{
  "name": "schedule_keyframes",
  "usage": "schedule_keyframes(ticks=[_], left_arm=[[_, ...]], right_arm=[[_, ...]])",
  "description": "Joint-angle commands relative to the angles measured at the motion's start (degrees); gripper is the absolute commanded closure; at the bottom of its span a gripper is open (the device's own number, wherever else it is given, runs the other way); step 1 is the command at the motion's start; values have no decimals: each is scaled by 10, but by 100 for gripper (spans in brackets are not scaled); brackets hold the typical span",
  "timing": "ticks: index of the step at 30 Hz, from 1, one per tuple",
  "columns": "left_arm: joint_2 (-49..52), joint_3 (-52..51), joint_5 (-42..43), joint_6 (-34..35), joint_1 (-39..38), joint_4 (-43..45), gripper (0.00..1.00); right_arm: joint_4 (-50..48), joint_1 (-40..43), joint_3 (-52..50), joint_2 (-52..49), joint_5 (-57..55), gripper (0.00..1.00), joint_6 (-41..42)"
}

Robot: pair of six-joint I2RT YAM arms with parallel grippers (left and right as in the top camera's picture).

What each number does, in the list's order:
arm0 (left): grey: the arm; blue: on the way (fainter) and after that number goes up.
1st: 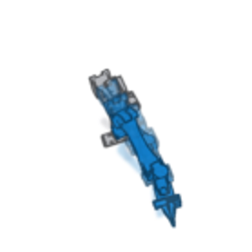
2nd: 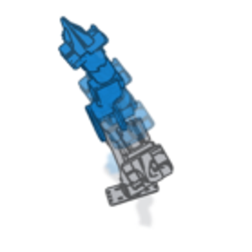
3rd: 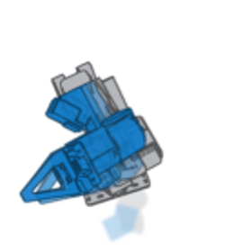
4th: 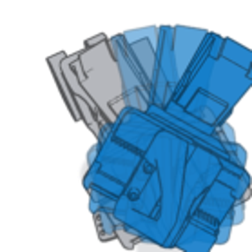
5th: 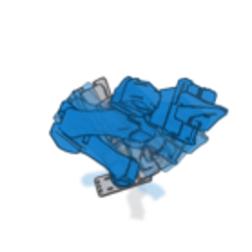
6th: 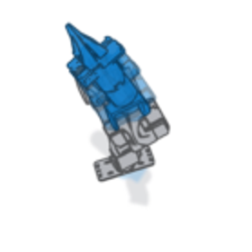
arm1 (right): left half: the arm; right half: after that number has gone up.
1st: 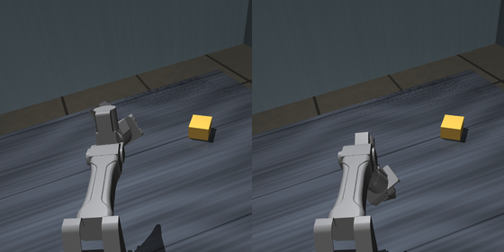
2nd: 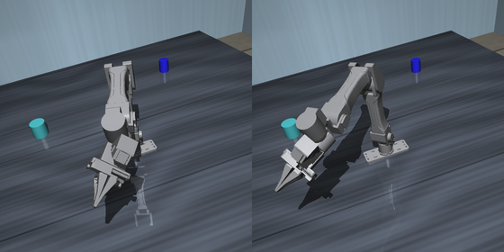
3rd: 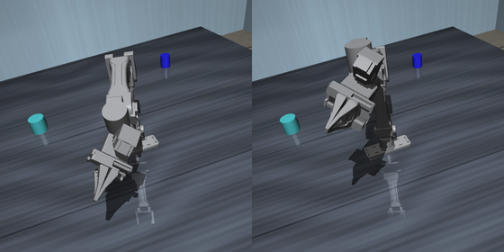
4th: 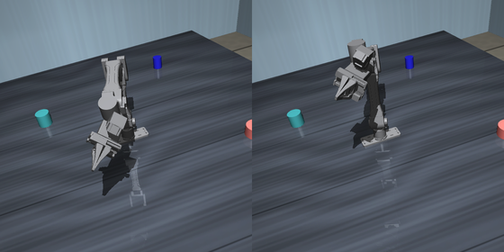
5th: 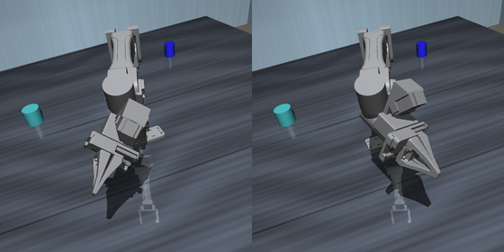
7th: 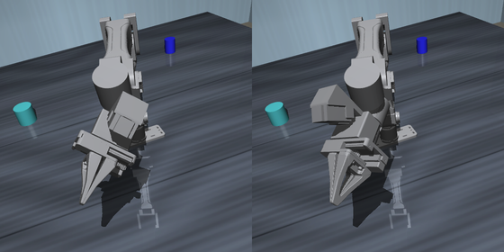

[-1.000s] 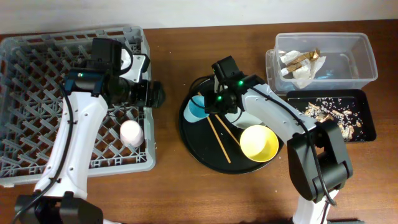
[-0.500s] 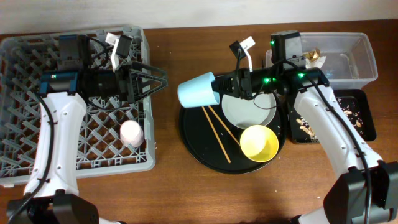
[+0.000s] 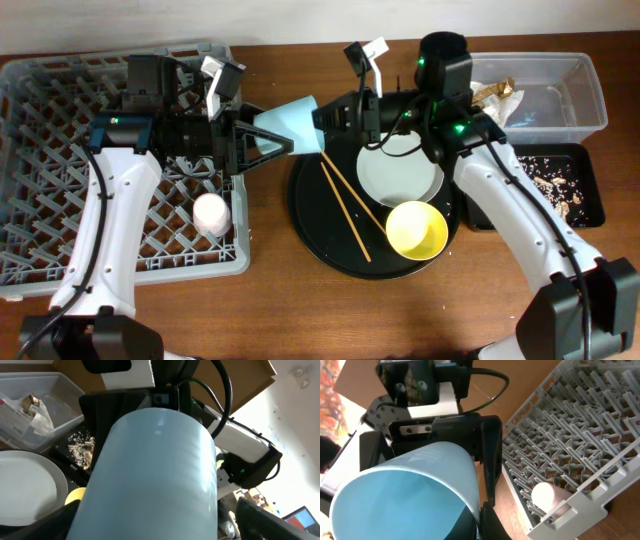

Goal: Sort waste into correct bins and load items into the dishwasher rack
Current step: 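Place the light-blue cup in the dish rack with the left gripper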

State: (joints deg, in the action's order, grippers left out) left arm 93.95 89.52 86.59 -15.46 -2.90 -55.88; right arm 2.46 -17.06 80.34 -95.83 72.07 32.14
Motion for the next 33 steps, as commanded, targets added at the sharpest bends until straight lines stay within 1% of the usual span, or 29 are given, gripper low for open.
schedule_keyframes(ticks=[1, 2, 6, 7, 8, 9, 10, 11, 12, 13, 15, 17, 18, 20, 22, 24, 26, 27, 29, 33], left_arm=[[-6, -4, 9, -12, -1, 2, 18], [-6, -4, 9, -12, -1, 2, 22], [-6, -4, 9, -12, -1, 2, 28], [-6, -4, 9, -12, -1, 2, 32], [-6, -4, 8, -12, -1, 2, 35], [-6, -4, 8, -12, 0, 2, 35], [-6, -4, 6, -12, 0, 4, 36], [-7, -4, -10, -11, 0, 10, 39], [-7, -4, -47, -11, 0, 13, 40], [-7, -4, -111, -11, 4, 12, 40], [-7, -4, -269, -8, 15, 8, 40], [-7, -4, -431, -2, 20, 8, 40], [-7, -4, -553, -2, 19, 8, 40], [-7, -4, -692, 34, 19, 8, 38], [-7, -4, -792, 58, 19, -1, 31], [-5, -4, -807, 61, 19, -18, 31], [7, -5, -842, 97, 19, -47, 31], [18, -5, -856, 103, 19, -67, 31], [52, -5, -860, 103, 19, -106, 31], [109, -5, -860, 110, 19, -130, 32]], right_arm=[[-6, -15, 1, -1, -34, 96, 10], [-6, -20, 1, -1, -36, 96, 10], [-6, -29, 1, -1, -43, 96, 9], [-6, -29, 1, -1, -42, 96, 10], [-5, -29, 1, -1, -42, 90, 9], [-5, -29, 1, -1, -42, 75, 9], [-3, -29, 1, -1, -43, 53, 9], [0, -25, 1, -1, -45, 40, -4], [10, -20, 1, -1, -54, 27, -4], [24, -12, 1, -1, -63, 21, -4], [84, 14, 1, -1, -91, 8, -42], [172, 35, 1, -2, -153, 4, -83], [231, 43, 1, -2, -213, 3, -100], [290, 44, 1, -2, -295, 0, -110], [323, 43, 1, -2, -344, 0, -110], [338, 43, 1, -2, -357, 0, -119], [353, 43, 1, -2, -368, 0, -124], [356, 43, 1, -3, -368, 0, -124], [361, 43, 1, -4, -368, 0, -125], [366, 43, 1, -4, -368, 0, -125]])
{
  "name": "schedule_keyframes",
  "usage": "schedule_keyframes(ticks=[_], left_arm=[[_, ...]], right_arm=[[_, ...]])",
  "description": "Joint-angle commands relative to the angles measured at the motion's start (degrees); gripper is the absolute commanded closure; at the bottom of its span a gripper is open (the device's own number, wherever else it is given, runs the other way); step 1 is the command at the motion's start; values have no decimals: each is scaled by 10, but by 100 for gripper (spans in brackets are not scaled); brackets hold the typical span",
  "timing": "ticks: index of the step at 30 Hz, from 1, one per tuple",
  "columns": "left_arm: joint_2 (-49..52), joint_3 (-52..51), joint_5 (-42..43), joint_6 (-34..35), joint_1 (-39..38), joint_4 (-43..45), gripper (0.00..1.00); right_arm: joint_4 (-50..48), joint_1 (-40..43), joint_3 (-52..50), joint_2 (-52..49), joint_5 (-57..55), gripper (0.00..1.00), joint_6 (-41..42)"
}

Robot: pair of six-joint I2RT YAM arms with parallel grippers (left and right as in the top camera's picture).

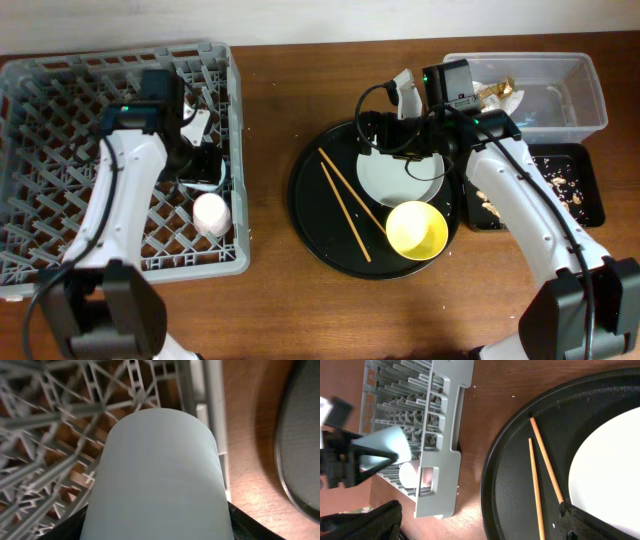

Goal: Sort waste into correct bins and load items into the dishwasher rack
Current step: 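Place the light-blue cup in the dish rack with the left gripper, then grasp the yellow bowl with the left gripper and lift it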

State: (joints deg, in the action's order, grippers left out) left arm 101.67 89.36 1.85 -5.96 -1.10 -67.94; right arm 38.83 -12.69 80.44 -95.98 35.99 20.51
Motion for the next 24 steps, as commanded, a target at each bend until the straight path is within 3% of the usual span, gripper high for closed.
schedule_keyframes(ticks=[1, 3, 4, 5, 9, 14, 16, 20, 23, 24], left_arm=[[46, -3, -13, 14, 2, -11, 32], [63, -3, -12, 14, 2, -9, 28], [68, -3, -12, 14, 1, -7, 6], [69, -3, -13, 14, 1, -5, 1], [69, 37, -12, 20, 2, -5, 1], [68, 231, 49, 32, -28, -69, 1], [68, 283, 73, 12, -67, -101, 1], [70, 276, 105, 16, -140, -110, 1], [87, 239, 108, 70, -194, -50, 1], [96, 224, 108, 93, -207, -25, 1]], right_arm=[[2, 0, 0, -3, -7, 0, -8], [2, 0, 0, -3, -7, 0, -8], [2, 0, 0, -3, -7, 0, -8], [2, 0, 0, -3, -7, 0, -8], [5, 0, 0, -3, -7, 2, -43], [38, 12, 0, 0, -19, 2, -53], [82, 32, 2, 10, -23, 1, -120], [157, 77, 2, 14, -109, 0, -125], [176, 101, 2, 19, -119, 0, -115], [189, 105, 2, 26, -132, 4, -112]])
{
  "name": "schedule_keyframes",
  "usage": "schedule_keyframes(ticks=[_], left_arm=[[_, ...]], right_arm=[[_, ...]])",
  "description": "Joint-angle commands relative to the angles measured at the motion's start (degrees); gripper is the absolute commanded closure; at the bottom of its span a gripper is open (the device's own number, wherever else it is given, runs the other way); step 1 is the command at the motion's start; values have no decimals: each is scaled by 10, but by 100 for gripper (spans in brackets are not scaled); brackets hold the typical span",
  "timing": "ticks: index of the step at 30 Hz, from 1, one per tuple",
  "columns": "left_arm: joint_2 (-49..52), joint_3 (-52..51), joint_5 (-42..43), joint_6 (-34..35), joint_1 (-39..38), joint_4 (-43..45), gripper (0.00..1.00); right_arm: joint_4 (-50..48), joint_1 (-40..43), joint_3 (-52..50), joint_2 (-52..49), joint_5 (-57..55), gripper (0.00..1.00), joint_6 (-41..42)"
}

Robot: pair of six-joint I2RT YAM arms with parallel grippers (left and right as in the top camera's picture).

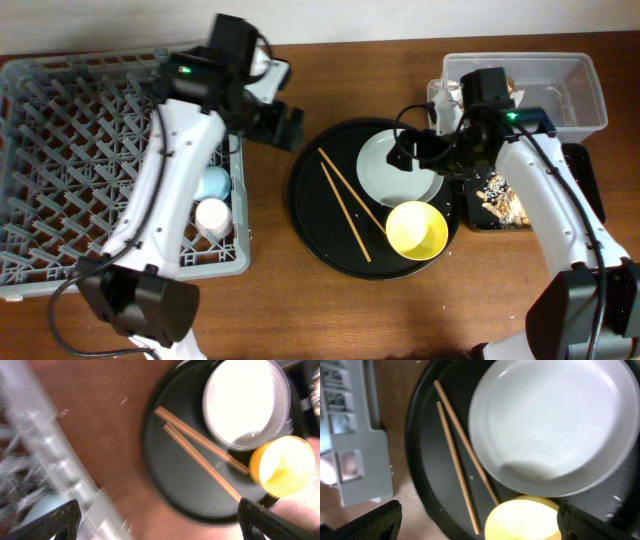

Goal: Sort waste into correct bins and load items into the dishwasher rack
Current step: 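Grasp the yellow bowl with the left gripper and lift it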

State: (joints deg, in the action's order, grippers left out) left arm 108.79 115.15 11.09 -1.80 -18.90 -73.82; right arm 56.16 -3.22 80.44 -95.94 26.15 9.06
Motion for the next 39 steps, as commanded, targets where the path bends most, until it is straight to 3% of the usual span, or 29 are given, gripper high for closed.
schedule_keyframes(ticks=[1, 4, 8, 10, 13, 15, 18, 19, 21, 26, 29, 35, 39], left_arm=[[37, -47, 16, 73, -38, 52, 1], [81, -61, 73, 86, -70, 65, 1], [114, -64, 89, 87, -148, 68, 2], [132, -64, 163, 87, -185, 88, 2], [161, -64, 146, 94, -221, 107, 1], [191, -64, 86, 153, -240, 113, 1], [225, -64, 73, 168, -261, 129, 2], [230, -64, 69, 168, -265, 130, 8], [237, -64, 65, 168, -272, 131, 33], [248, -64, 64, 168, -278, 145, 70], [248, -63, 65, 168, -278, 150, 98], [243, -5, 55, 148, -274, 82, 99], [200, 99, -58, 119, -247, -22, 99]], right_arm=[[33, 11, 2, 33, -67, 5, 12], [78, 15, 2, 77, -166, 8, 69], [82, 79, 2, 161, -170, 8, 110], [91, 125, 2, 189, -169, 7, 110], [116, 177, 2, 198, -168, 8, 110], [126, 191, 2, 197, -168, 8, 110], [125, 194, 2, 197, -168, 8, 110], [125, 194, 2, 197, -168, 8, 110], [125, 194, 2, 197, -168, 8, 110], [125, 194, 2, 197, -168, 8, 110], [124, 194, 2, 197, -168, 7, 110], [124, 194, 2, 197, -168, 2, 110], [124, 194, 2, 197, -167, 2, 110]])
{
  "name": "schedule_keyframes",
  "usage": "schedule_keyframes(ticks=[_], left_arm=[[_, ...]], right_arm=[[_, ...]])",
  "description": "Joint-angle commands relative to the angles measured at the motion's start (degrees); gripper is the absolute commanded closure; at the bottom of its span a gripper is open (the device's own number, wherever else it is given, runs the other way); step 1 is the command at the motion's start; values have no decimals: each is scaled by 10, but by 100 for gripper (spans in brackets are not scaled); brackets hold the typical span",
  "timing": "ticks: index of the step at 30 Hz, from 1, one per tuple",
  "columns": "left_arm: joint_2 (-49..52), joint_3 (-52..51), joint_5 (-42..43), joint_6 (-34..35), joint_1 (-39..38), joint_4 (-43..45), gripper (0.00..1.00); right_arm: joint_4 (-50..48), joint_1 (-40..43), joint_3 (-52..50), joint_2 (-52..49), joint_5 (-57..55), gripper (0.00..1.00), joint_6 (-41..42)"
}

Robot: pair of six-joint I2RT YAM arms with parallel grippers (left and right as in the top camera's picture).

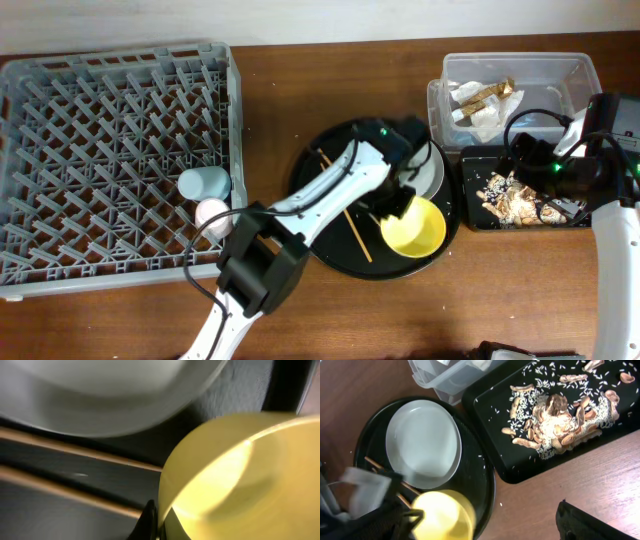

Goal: Sort waste into correct bins and load items into the dishwasher rack
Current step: 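Grasp the yellow bowl with the left gripper and lift it, then place the yellow bowl in the dish rack with the left gripper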

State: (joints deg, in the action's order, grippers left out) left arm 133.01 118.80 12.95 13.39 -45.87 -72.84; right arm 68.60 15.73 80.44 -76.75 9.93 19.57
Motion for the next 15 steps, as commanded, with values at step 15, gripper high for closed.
schedule_keyframes(ticks=[15], left_arm=[[-118, 175, -736, 112, 272, -185, 99]], right_arm=[[0, 5, 2, 5, -5, 2, 4]])
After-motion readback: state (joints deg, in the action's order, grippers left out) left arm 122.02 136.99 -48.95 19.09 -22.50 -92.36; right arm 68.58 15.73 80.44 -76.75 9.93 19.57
